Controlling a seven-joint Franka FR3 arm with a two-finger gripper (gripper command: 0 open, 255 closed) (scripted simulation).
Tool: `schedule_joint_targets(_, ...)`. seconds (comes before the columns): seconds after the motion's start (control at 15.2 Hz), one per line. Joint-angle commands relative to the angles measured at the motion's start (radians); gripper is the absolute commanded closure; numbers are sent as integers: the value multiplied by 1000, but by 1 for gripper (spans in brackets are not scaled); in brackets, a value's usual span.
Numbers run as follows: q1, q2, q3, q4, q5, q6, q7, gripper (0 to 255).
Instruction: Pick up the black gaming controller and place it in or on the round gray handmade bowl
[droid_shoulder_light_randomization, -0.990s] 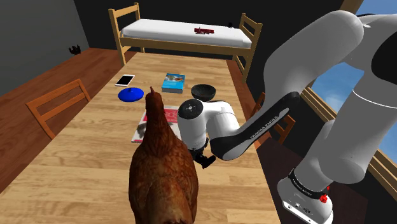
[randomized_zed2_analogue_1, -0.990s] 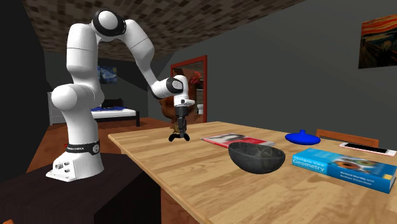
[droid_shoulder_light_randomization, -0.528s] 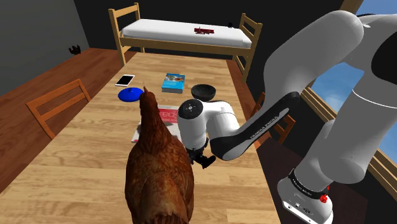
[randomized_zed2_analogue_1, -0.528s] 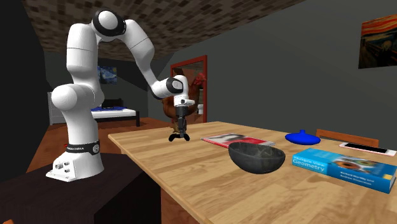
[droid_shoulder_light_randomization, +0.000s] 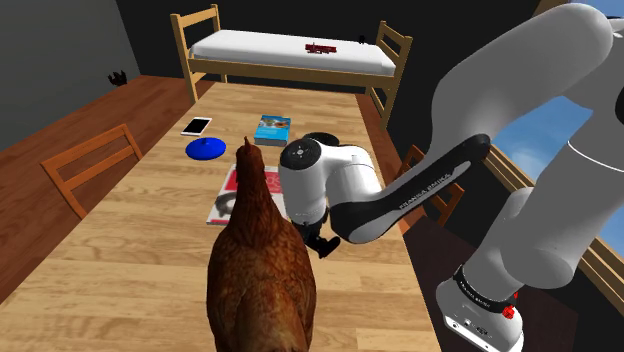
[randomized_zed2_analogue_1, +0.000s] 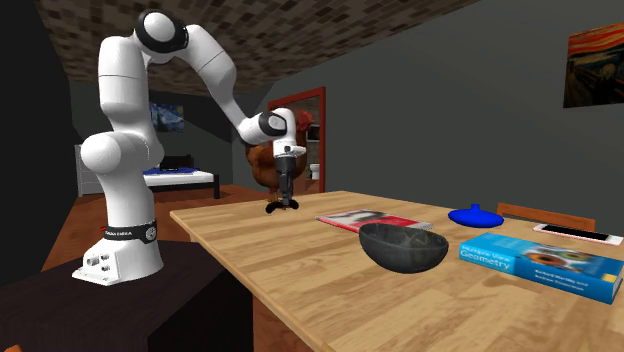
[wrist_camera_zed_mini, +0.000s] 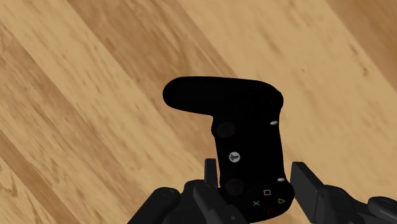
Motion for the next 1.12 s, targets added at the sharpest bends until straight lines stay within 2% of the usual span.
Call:
schedule_joint_targets(0.0, 0, -24, 0, 6, 23, -23, -22, 255)
schedule_joint_targets(1.06, 12, -168, -14, 96, 137, -222, -142, 255)
